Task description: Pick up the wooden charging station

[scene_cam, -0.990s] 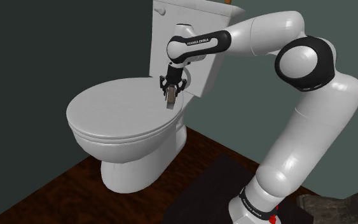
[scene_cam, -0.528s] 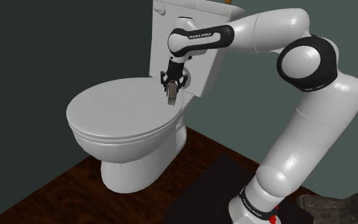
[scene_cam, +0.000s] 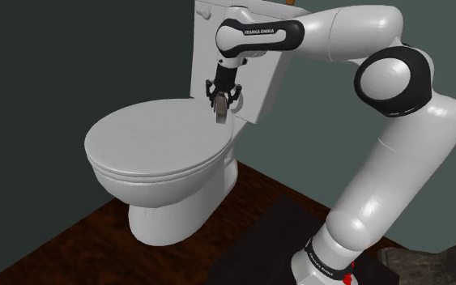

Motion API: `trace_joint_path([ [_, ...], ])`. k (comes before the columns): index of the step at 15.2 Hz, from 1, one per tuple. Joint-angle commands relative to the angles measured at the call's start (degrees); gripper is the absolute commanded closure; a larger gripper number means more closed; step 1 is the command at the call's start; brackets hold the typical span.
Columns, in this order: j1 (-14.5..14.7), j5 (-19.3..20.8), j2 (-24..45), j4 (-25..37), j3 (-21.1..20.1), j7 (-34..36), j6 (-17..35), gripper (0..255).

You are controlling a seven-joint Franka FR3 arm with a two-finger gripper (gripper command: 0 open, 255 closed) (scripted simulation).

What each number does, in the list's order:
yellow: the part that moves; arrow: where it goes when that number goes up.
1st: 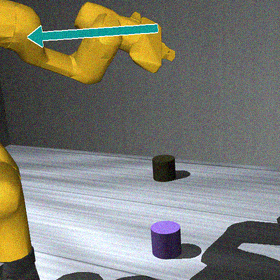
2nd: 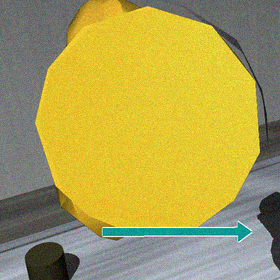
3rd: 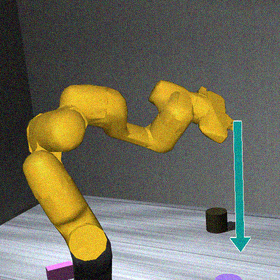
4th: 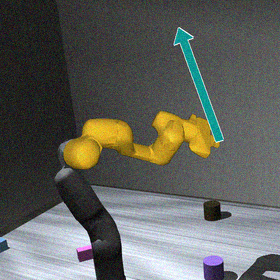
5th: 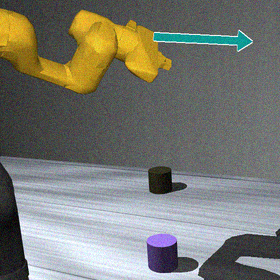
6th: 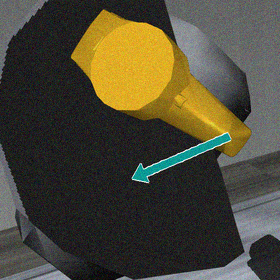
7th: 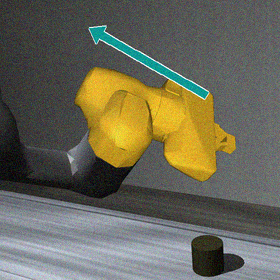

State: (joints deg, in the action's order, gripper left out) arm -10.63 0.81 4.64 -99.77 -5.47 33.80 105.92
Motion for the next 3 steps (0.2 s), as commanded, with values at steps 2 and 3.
trace_joint_path([
  [2, 0.09, -0.02, -0.23, 1.38, -0.08, 0.15, -1.61, 255],
  [3, 0.09, -0.02, -0.23, 1.39, -0.08, 0.15, -1.61, 255],
])
